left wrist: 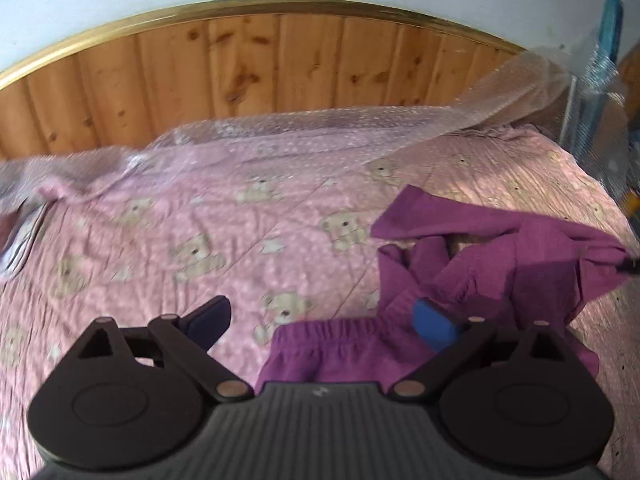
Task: Fold clothes
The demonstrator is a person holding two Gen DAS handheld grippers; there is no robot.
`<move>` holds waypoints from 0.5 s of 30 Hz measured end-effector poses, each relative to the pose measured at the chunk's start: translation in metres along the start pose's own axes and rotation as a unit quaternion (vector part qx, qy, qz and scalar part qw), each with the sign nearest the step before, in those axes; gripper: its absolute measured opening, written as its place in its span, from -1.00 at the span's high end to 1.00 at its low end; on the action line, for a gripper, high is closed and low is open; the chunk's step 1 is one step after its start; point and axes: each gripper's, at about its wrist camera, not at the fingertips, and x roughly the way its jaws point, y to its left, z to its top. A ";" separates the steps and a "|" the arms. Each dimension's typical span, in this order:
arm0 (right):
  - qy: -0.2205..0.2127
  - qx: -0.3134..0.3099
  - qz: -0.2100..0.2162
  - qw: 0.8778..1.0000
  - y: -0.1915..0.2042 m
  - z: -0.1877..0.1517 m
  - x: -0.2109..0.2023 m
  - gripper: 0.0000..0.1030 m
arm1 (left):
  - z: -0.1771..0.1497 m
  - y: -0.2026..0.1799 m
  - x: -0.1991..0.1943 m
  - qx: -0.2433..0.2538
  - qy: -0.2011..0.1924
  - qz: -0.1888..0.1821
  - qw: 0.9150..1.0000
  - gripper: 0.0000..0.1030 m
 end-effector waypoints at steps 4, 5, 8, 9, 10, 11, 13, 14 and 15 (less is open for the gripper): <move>0.037 0.087 -0.007 0.996 -0.054 -0.052 0.006 0.51 | 0.019 -0.030 0.039 0.066 0.025 -0.079 0.994 -0.97; 0.035 0.099 -0.005 0.994 -0.061 -0.062 0.004 0.41 | 0.022 -0.036 0.050 0.077 0.043 -0.111 0.990 -0.97; 0.027 0.127 0.009 0.992 -0.067 -0.083 0.002 0.17 | 0.023 -0.047 0.086 0.081 0.113 -0.172 0.975 -0.97; 0.028 0.131 0.014 0.991 -0.068 -0.086 0.003 0.17 | 0.021 -0.048 0.098 0.075 0.138 -0.183 0.970 -0.97; 0.027 0.134 0.017 0.990 -0.067 -0.089 0.005 0.17 | 0.017 -0.047 0.109 0.063 0.166 -0.195 0.964 -0.95; 0.026 0.137 0.020 0.990 -0.067 -0.093 0.007 0.16 | 0.011 -0.045 0.115 0.052 0.181 -0.202 0.961 -0.86; 0.022 0.141 0.027 0.989 -0.067 -0.097 0.007 0.16 | 0.006 -0.042 0.111 0.044 0.177 -0.196 0.964 -0.09; 0.018 0.140 0.030 0.990 -0.065 -0.098 0.006 0.16 | 0.007 -0.038 0.101 0.036 0.167 -0.197 0.965 0.11; 0.015 0.138 0.034 0.990 -0.063 -0.099 0.005 0.16 | 0.011 -0.030 0.087 0.016 0.155 -0.205 0.966 0.59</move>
